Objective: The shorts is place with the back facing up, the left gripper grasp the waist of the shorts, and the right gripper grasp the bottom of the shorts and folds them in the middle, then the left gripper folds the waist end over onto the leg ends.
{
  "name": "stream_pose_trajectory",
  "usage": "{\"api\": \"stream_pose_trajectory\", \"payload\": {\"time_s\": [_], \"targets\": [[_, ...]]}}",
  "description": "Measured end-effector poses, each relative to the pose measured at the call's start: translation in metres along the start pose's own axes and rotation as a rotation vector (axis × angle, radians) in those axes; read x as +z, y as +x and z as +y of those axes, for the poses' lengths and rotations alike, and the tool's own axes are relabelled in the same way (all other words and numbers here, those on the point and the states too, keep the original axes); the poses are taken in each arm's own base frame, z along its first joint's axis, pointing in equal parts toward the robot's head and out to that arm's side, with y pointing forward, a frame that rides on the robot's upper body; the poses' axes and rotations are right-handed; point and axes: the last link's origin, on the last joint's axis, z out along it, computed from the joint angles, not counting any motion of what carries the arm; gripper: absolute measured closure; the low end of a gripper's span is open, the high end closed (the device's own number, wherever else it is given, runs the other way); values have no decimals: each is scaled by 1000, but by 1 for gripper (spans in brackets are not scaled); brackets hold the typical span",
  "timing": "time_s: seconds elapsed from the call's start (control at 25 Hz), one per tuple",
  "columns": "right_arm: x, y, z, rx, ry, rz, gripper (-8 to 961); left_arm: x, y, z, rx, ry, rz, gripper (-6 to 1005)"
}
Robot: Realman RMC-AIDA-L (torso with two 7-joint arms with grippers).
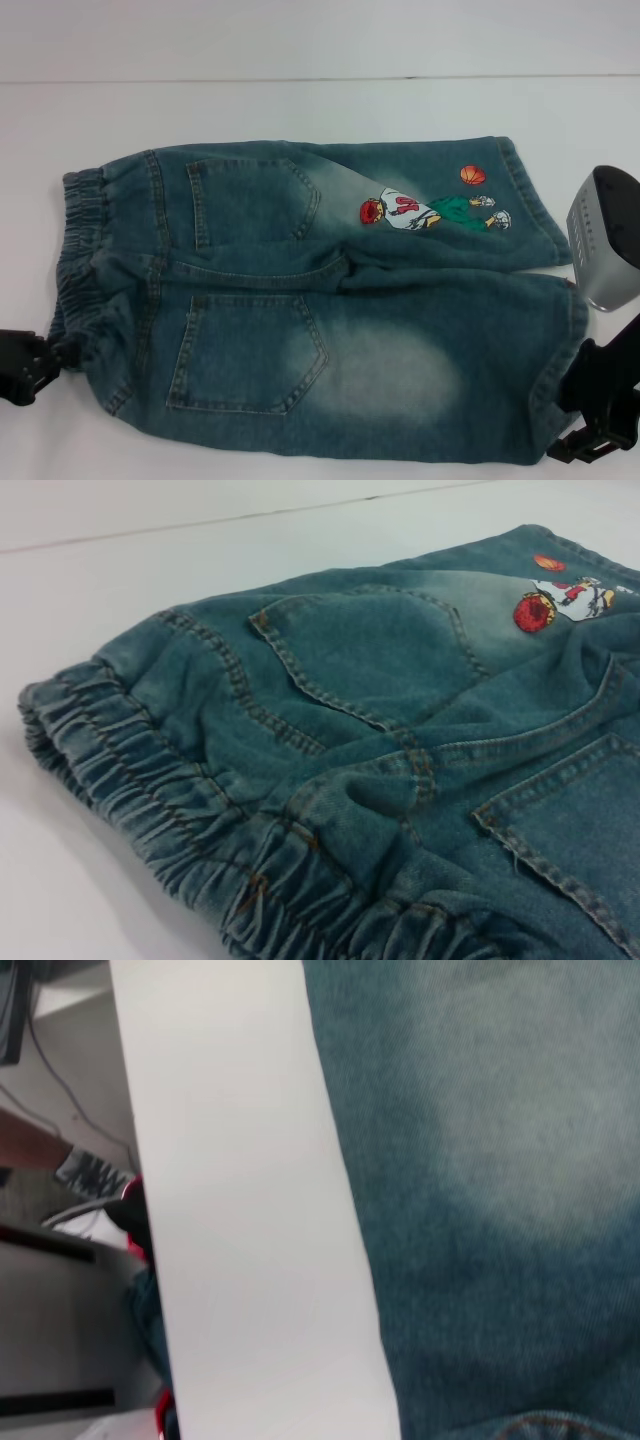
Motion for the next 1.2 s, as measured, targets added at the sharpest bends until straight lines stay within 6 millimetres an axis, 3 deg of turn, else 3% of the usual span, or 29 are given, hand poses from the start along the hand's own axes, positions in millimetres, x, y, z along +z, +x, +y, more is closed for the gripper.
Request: {"api": "stream_pose_trajectory", "payload": {"time_s": [0.08,0.48,0.76,1.2], "targets": [[2,1,1,-1,0,-9,562,1,-1,0,2,-3,1,907],[2,8,1,-47,11,-36,778,4,-3,2,5,-10,6,907],[-27,17,-5,-89,118,-218,902,0,-1,0,-25,1,65,906],[-67,18,-44,29,438,-516,891,-6,34,-19,-134,70,195,907]]}}
